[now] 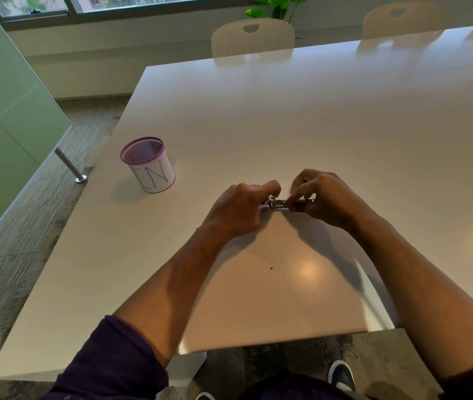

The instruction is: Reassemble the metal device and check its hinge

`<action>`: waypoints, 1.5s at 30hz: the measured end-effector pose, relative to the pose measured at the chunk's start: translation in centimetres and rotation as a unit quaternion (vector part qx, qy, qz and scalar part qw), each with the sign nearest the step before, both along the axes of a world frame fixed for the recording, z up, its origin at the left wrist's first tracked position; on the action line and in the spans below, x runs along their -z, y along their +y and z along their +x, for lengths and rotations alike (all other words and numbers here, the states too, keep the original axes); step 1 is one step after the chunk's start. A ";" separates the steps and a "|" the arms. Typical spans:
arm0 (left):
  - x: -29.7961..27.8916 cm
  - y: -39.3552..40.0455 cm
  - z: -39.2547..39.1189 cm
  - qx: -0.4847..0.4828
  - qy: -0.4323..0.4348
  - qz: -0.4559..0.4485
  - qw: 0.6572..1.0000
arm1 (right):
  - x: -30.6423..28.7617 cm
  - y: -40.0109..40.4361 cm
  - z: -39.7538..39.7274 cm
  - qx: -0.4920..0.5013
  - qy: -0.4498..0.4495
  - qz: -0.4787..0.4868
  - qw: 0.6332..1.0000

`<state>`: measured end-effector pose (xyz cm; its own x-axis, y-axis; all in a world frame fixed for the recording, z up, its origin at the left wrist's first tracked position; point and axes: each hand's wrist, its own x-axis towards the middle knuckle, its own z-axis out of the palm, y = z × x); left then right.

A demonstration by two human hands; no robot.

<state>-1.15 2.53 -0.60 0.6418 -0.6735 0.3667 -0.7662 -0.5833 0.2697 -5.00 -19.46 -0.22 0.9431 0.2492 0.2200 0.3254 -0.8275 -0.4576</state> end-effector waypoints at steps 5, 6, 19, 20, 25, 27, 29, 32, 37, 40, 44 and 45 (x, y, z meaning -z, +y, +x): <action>0.2 0.0 0.2 0.003 0.008 -0.006 1.000 | -0.7 -1.1 0.2 0.072 0.026 -0.048 0.996; 0.3 0.0 0.2 0.004 0.013 -0.008 1.000 | -1.0 -1.3 0.1 0.085 0.029 -0.069 0.994; 0.5 -0.1 0.4 0.021 0.032 -0.038 0.999 | -0.6 -2.3 -0.1 0.077 0.088 -0.052 0.992; 0.5 -0.1 0.4 0.024 0.028 -0.031 0.999 | -0.4 -2.3 0.0 0.077 0.088 -0.046 0.992; 0.7 -0.3 0.8 0.043 0.025 0.020 0.999 | -0.1 -2.2 0.2 0.091 0.090 -0.034 0.991; 1.0 -0.4 0.7 0.053 0.008 0.031 0.998 | 0.1 -2.1 0.2 0.091 0.092 -0.031 0.991; 1.3 -0.6 0.6 0.056 -0.016 0.035 0.998 | 0.2 -2.1 0.2 0.087 0.090 -0.035 0.992; 1.3 -0.8 0.9 0.055 -0.023 0.041 0.997 | 0.0 -2.4 0.2 0.082 0.094 -0.019 0.992; 0.3 -0.3 1.5 -0.002 0.063 -0.046 0.997 | -1.2 -2.9 0.2 0.082 0.072 0.063 0.992; -0.2 0.7 2.3 -0.109 0.186 -0.153 0.964 | -2.0 -3.3 -0.3 0.084 0.062 0.137 0.985; -0.2 1.4 2.6 -0.173 0.311 -0.334 0.873 | -3.0 -3.0 -0.7 0.072 0.056 0.226 0.970; -0.1 1.2 2.3 -0.177 0.336 -0.373 0.846 | -3.2 -2.5 -0.7 0.072 0.050 0.241 0.967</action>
<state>1.13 3.68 -0.51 0.9875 -0.1376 0.0764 -0.1057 -0.2197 0.9698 -5.66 -21.95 2.94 0.9829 0.0042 0.1844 0.1569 -0.5439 -0.8243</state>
